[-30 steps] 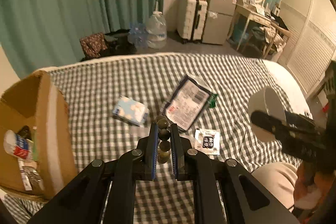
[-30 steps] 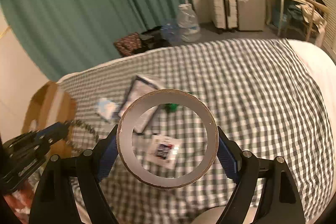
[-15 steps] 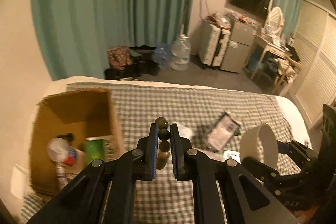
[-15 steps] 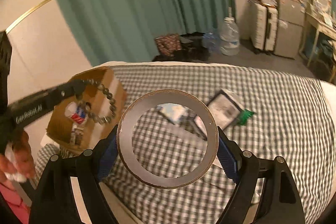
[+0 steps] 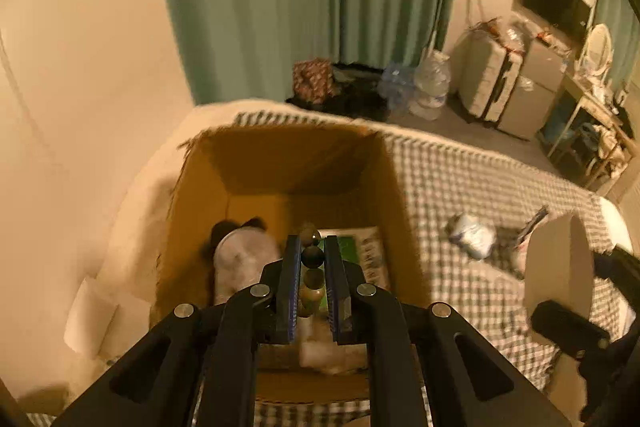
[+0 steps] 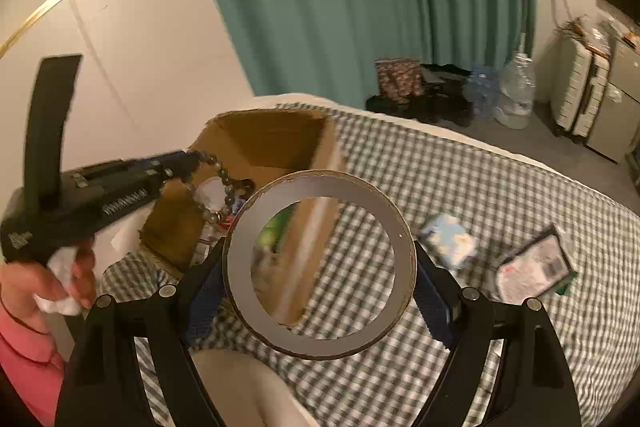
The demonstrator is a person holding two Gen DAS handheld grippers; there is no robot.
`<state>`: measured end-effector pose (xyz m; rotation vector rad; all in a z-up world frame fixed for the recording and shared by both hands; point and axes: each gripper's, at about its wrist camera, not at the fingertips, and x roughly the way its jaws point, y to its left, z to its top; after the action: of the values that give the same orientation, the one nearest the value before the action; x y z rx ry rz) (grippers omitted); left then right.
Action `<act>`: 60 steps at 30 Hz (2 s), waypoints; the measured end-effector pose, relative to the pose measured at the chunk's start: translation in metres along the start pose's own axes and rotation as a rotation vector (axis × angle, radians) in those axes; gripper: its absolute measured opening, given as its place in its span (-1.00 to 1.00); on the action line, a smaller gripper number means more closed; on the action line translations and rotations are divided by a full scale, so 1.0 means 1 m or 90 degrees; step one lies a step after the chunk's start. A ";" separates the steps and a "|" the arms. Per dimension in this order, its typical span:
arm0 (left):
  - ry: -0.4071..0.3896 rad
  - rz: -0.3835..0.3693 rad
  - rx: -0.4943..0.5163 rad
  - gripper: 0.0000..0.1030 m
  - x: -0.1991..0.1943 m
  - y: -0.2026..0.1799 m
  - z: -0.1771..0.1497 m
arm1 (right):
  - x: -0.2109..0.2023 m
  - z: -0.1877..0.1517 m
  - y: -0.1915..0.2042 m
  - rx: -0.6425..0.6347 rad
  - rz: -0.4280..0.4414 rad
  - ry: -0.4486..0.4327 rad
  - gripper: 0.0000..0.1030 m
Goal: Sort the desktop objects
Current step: 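Carry bracelet and tape roll to the box, releasing the bracelet from the left tool, then open the right tool to drop the tape roll into the box, then grasp the clear plastic comb with the left tool while the right tool grasps a small white tag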
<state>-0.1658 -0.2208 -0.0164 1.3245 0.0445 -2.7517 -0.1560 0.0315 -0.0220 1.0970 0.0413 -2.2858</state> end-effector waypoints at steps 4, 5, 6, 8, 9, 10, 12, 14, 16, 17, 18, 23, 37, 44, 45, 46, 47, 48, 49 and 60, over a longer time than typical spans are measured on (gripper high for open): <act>0.017 0.029 -0.017 -0.03 0.011 0.017 -0.008 | 0.025 0.009 0.021 -0.018 0.022 0.020 0.62; 0.016 0.044 -0.023 0.37 0.011 0.022 -0.009 | 0.032 0.011 0.026 -0.020 0.025 0.025 0.62; 0.008 0.061 -0.031 0.45 0.009 0.027 -0.011 | 0.035 0.013 0.027 -0.022 0.026 0.027 0.62; 0.001 0.076 -0.042 0.47 0.009 0.036 -0.010 | 0.048 0.018 0.035 -0.030 0.027 0.037 0.62; 0.006 0.081 -0.047 0.48 0.010 0.041 -0.012 | 0.055 0.018 0.039 -0.035 0.026 0.043 0.62; 0.010 0.089 -0.053 0.51 0.011 0.046 -0.012 | 0.060 0.019 0.041 -0.038 0.027 0.046 0.62; 0.013 0.101 -0.058 0.54 0.013 0.051 -0.013 | 0.069 0.018 0.044 -0.041 0.030 0.058 0.62; 0.015 0.113 -0.063 0.60 0.014 0.057 -0.014 | 0.080 0.017 0.050 -0.050 0.030 0.070 0.63; 0.011 0.133 -0.063 0.70 0.015 0.059 -0.014 | 0.083 0.016 0.057 -0.064 0.017 0.066 0.68; 0.008 0.147 -0.060 0.72 0.015 0.059 -0.015 | 0.082 0.016 0.062 -0.071 0.008 0.059 0.76; 0.003 0.162 -0.057 0.72 0.014 0.058 -0.016 | 0.082 0.016 0.064 -0.075 0.002 0.055 0.85; 0.004 0.142 -0.051 0.77 0.006 0.047 -0.016 | 0.064 0.016 0.054 -0.063 0.000 0.022 0.85; -0.006 -0.006 0.018 0.88 -0.010 -0.099 -0.028 | -0.020 -0.034 -0.120 0.145 -0.173 -0.016 0.85; 0.012 -0.062 0.070 0.88 0.009 -0.182 -0.054 | -0.062 -0.088 -0.216 0.245 -0.262 -0.007 0.85; 0.015 -0.065 0.078 0.89 0.014 -0.191 -0.057 | -0.063 -0.096 -0.225 0.259 -0.262 -0.001 0.85; 0.019 -0.067 0.084 0.89 0.019 -0.199 -0.061 | -0.063 -0.105 -0.235 0.275 -0.261 0.005 0.85; 0.026 -0.070 0.088 0.89 0.026 -0.208 -0.064 | -0.060 -0.113 -0.243 0.288 -0.258 0.014 0.85; 0.031 -0.072 0.092 0.89 0.031 -0.213 -0.066 | -0.059 -0.119 -0.248 0.294 -0.257 0.019 0.85; 0.038 -0.073 0.095 0.89 0.038 -0.219 -0.068 | -0.052 -0.125 -0.253 0.300 -0.255 0.030 0.85; 0.069 -0.065 0.122 0.89 0.113 -0.253 -0.069 | 0.035 -0.153 -0.262 0.265 -0.217 0.161 0.85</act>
<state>-0.2047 0.0285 -0.1506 1.5602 -0.1517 -2.8254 -0.2036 0.2704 -0.2054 1.7026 -0.1679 -2.5048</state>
